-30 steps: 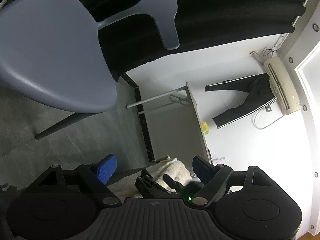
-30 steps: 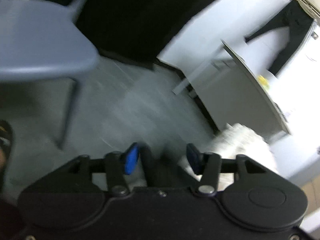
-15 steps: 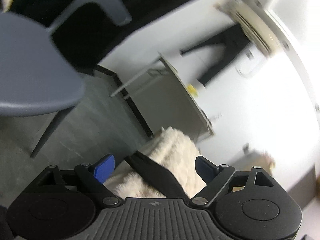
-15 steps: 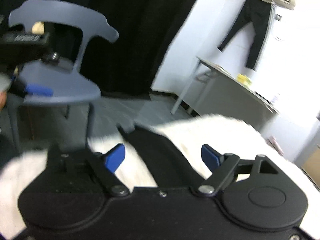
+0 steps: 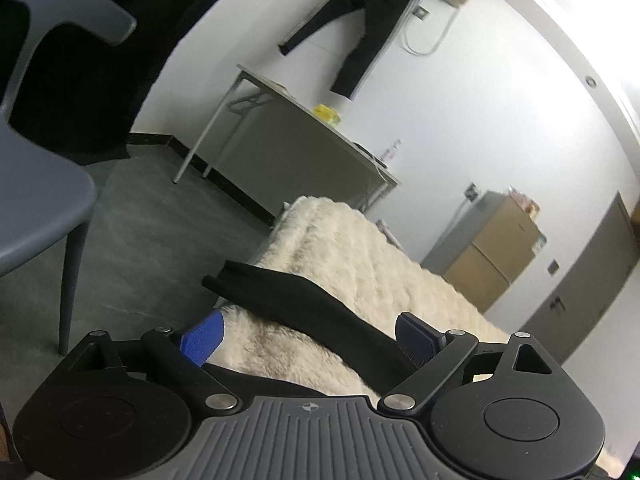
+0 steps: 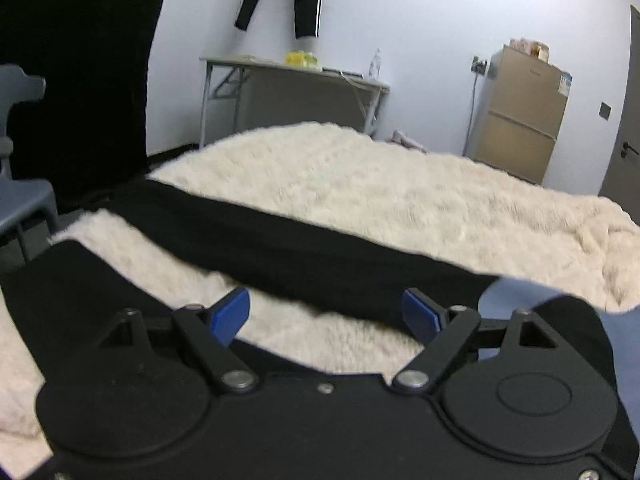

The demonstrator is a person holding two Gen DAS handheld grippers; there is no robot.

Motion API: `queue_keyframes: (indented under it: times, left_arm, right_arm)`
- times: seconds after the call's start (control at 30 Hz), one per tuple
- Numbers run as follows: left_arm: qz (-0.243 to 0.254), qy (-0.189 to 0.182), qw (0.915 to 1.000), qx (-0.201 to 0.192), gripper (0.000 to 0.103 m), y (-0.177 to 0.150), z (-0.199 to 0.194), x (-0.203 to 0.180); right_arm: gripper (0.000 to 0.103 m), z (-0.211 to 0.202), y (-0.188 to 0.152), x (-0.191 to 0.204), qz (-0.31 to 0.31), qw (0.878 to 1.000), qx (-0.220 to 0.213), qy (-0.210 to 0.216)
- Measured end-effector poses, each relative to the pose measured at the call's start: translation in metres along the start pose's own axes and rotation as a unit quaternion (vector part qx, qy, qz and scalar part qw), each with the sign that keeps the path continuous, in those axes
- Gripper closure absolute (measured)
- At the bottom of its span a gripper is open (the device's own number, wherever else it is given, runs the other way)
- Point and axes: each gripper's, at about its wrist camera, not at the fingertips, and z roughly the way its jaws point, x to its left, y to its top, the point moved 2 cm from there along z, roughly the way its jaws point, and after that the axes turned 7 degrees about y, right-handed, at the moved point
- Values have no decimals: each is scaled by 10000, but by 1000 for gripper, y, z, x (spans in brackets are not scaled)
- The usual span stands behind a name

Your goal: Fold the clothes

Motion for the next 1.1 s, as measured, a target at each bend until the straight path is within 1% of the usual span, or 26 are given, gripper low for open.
queue_keyframes:
  times: [0.1,0.17,0.2,0.27,0.3,0.4,0.43,0.47,0.53,0.57,0.67,0.73,0.83,0.87,0.9,0.93,0.97,1.0,1.03,1.07,1.1]
  left_arm:
    - [136,-46,9999,78,13,-2,6,-5]
    - [162,-53,9998,101,13,-3,8,-6]
    - [166,-51,9998,107,13,-3,9,-7]
    - [148,-52,9998,111,13,-3,10,-6]
    - [130,-53,9998,112,13,-3,10,-6]
    - [45,-56,9999,125,13,-2,11,-2]
    - [13,-58,9999,130,13,-2,12,-1]
    - [4,-60,9999,129,13,-2,11,-1]
    - [-6,-54,9999,127,13,-2,10,-1]
    - [-6,-50,9999,128,13,-2,10,-1]
    - [22,-45,9999,141,13,-2,10,-2]
    - [61,-46,9998,161,13,-1,10,-3]
    - [102,-47,9998,170,13,-3,8,-4]
    - [110,-48,9998,170,13,-3,8,-4]
    - [112,-51,9998,170,13,-3,8,-4]
    - [108,-52,9998,172,13,-3,8,-4]
    - [101,-51,9998,176,13,-3,8,-3]
    - [92,-50,9998,181,13,-4,9,-3]
    - [82,-51,9998,188,13,-4,9,-3]
    - [76,-55,9998,192,13,-4,9,-2]
    - [79,-58,9998,192,13,-4,9,-2]
  right_arm:
    - [17,10,0,16,-52,9999,53,113]
    - [17,12,-2,33,-268,9993,150,229]
    - [16,10,-3,44,-385,9987,113,305]
    - [4,12,-2,65,-568,9973,53,457]
    - [3,15,0,74,-631,9966,37,532]
    - [2,17,0,94,-673,9938,86,880]
    - [1,16,0,95,-671,9936,86,907]
    - [1,15,2,103,-651,9915,89,1121]
    - [1,13,5,111,-641,9887,61,1354]
    - [1,8,10,115,-656,9868,-53,1478]
    - [0,-4,19,114,-738,9842,-328,1576]
    - [0,-7,22,109,-781,9844,-384,1526]
    - [0,-11,23,90,-793,9875,-422,1298]
    - [0,-11,21,77,-744,9902,-444,1098]
    - [0,-11,20,71,-704,9915,-452,999]
    - [0,-10,15,47,-381,9965,-421,622]
    - [0,-9,13,38,-247,9977,-397,485]
    - [0,-7,7,17,127,9994,-307,87]
    - [0,-5,6,14,172,9994,-296,37]
    - [0,-5,-1,-4,492,9979,-242,-334]
    - [0,-5,-4,-12,619,9966,-233,-485]
